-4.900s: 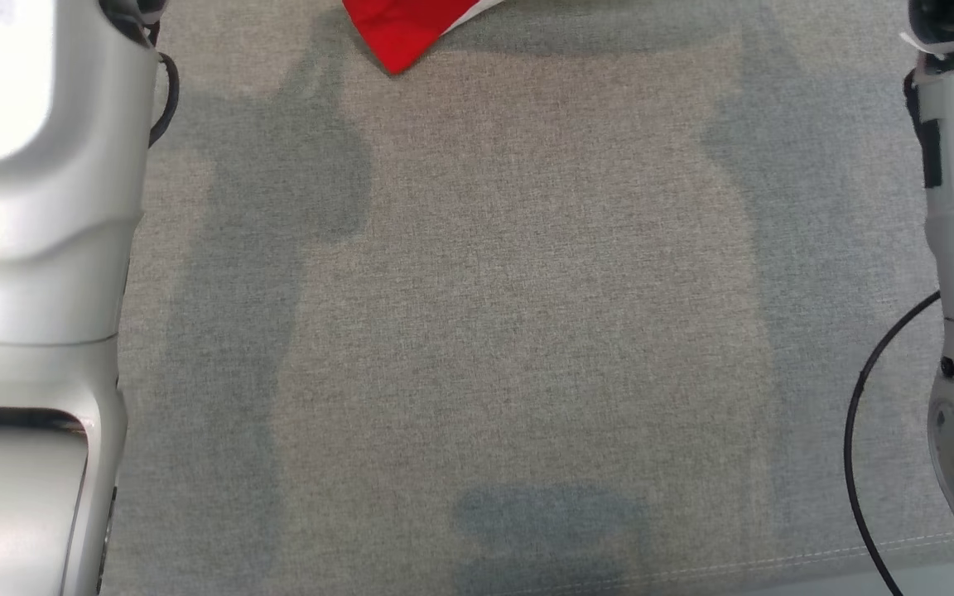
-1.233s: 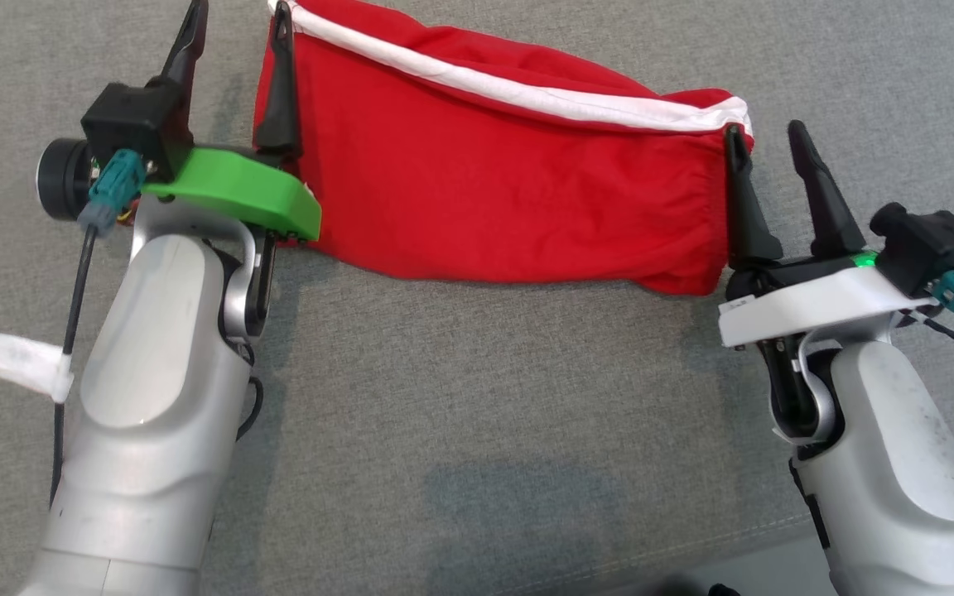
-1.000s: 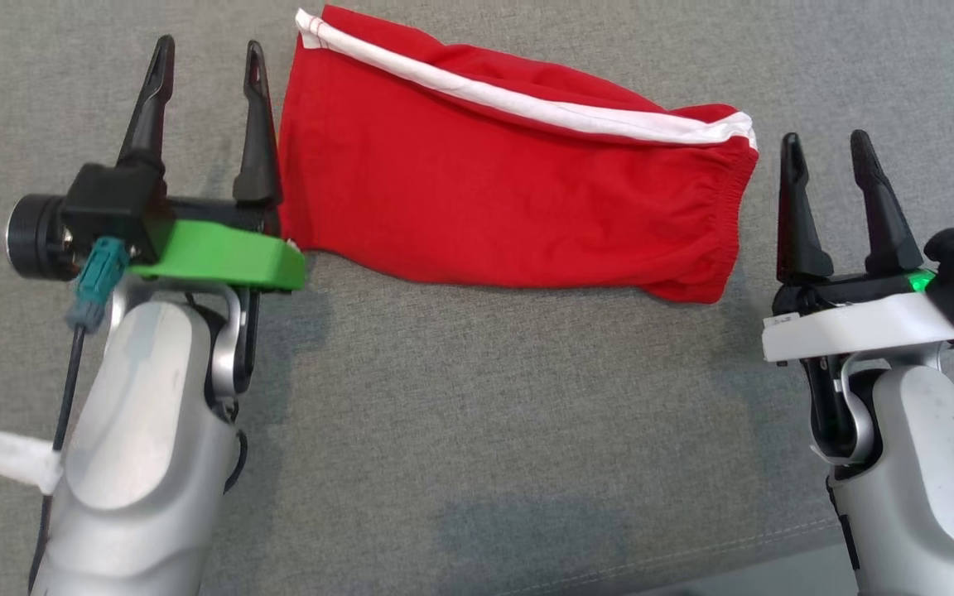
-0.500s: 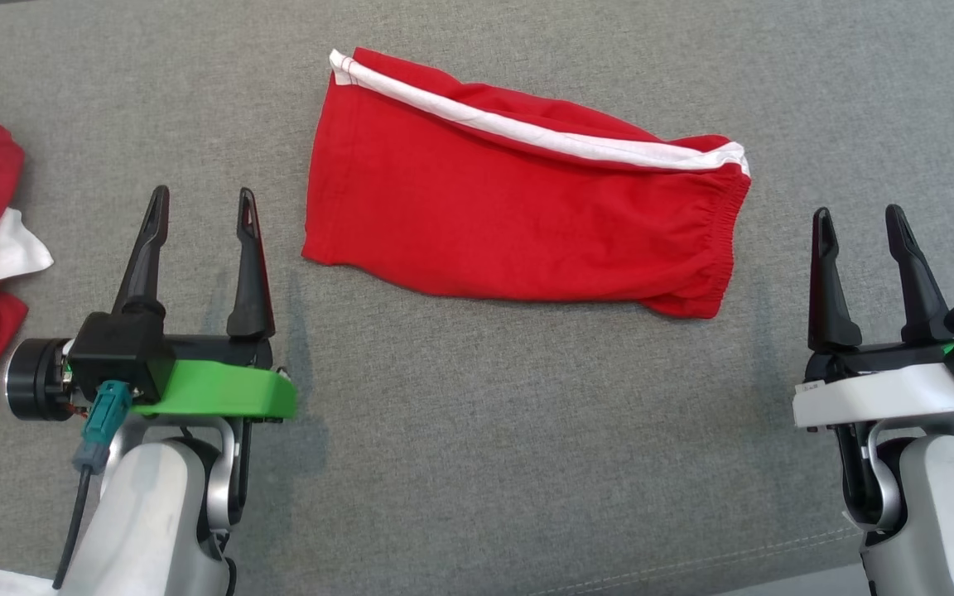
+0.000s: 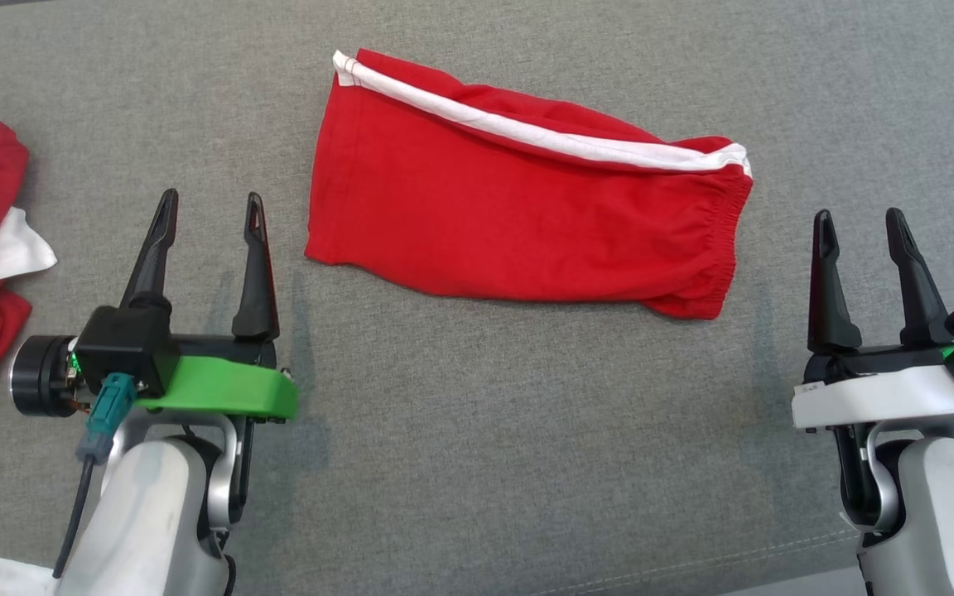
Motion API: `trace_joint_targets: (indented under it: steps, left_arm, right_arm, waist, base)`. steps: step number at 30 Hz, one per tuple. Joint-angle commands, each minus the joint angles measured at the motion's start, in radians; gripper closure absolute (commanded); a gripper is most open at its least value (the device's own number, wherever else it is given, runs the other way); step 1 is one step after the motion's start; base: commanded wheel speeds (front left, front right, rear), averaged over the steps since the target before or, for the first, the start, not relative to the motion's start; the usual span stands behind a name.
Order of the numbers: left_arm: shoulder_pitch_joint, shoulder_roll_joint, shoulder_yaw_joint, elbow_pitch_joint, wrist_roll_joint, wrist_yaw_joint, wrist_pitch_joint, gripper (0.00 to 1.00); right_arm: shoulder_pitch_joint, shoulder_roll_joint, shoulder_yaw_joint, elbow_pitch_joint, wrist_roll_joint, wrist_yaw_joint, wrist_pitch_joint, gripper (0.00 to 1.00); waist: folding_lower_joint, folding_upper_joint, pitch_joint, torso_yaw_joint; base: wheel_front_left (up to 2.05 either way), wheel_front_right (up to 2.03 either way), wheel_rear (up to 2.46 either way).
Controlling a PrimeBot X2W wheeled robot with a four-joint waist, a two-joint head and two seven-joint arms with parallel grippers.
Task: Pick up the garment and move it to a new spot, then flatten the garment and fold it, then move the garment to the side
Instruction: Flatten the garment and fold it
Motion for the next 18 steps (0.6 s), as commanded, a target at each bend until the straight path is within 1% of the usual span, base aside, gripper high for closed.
trace_joint_targets:
  steps: [1,5,9,14,18]
  left_arm:
    - [-0.023,0.006,-0.004,-0.002,-0.002,-0.004,0.0,0.0]
    - [-0.091,-0.004,-0.02,-0.002,-0.011,-0.029,0.014,0.0]
    - [-0.194,-0.014,-0.052,0.048,-0.028,-0.081,0.066,0.0]
    - [-0.294,-0.022,-0.079,0.207,-0.079,-0.157,0.161,0.0]
    - [-0.34,-0.027,-0.069,0.347,-0.134,-0.188,0.227,0.0]
  right_arm:
    - [0.001,0.0,0.0,-0.003,0.002,-0.001,-0.005,0.0]
    - [-0.01,0.002,0.003,-0.008,0.011,-0.001,-0.005,0.0]
    - [-0.026,0.007,0.017,-0.007,0.019,-0.001,-0.005,0.0]
    - [-0.041,0.014,0.031,0.007,0.032,-0.001,-0.005,0.0]
    - [-0.04,0.018,0.036,0.014,0.045,-0.001,-0.005,0.0]
  waist:
    - [0.0,0.0,0.002,0.001]
    - [0.0,0.0,0.016,0.0]
    - [0.0,0.0,0.041,-0.018]
    - [0.0,0.0,0.066,-0.056]
    - [0.0,0.0,0.078,-0.081]
  base:
    - [0.0,0.0,0.0]
    - [0.0,0.0,0.0]
    - [0.0,0.0,0.0]
    - [0.0,0.0,0.0]
    - [0.0,0.0,0.0]
